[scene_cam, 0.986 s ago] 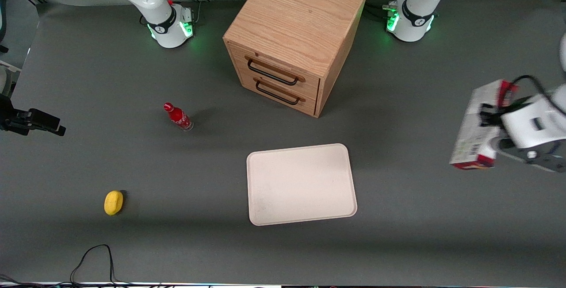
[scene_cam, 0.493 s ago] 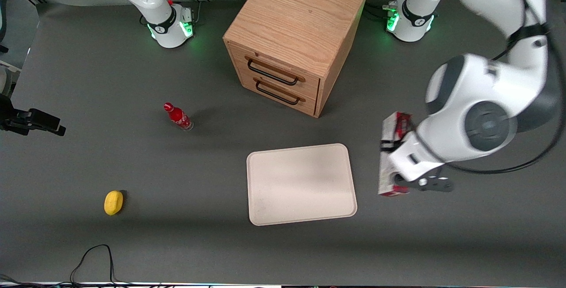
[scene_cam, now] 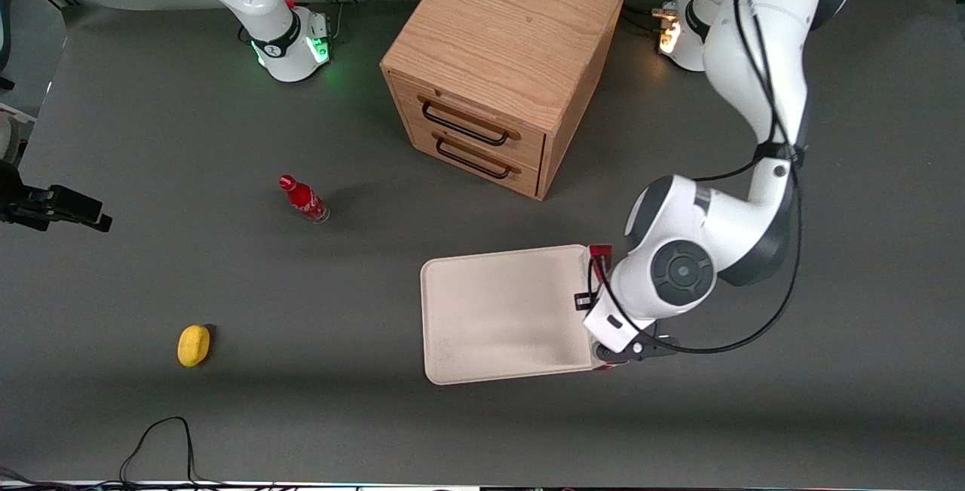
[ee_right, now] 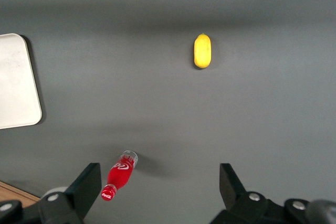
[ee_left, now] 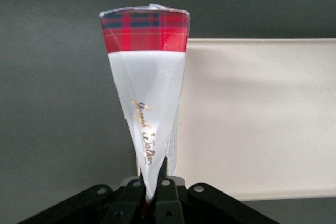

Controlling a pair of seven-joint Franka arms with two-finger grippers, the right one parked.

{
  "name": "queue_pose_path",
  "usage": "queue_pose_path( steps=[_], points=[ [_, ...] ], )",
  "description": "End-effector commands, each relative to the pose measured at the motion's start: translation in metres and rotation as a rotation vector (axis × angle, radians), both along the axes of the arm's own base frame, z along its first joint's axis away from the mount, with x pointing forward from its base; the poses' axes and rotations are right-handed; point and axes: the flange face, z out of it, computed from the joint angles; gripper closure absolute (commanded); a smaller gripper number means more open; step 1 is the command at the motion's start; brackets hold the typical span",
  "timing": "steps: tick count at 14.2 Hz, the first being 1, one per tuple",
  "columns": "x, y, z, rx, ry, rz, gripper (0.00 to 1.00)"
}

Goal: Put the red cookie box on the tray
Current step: 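Lower the cookie box upright onto the tray's rim area and open the gripper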

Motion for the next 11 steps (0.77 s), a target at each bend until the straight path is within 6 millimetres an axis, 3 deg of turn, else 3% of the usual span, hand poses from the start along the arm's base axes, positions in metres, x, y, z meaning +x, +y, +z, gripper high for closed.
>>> queue_pose_path(
  steps=[1, 4, 10, 11],
  points=[
    [0.002, -0.018, -0.043, -0.008, -0.014, 0.048, 1.0],
    [-0.005, -0.016, -0.071, 0.005, 0.008, 0.064, 1.0],
    [-0.007, -0.015, -0.077, 0.013, 0.02, 0.083, 1.0],
    [-0.008, -0.015, -0.077, 0.014, 0.022, 0.084, 0.92]
  ],
)
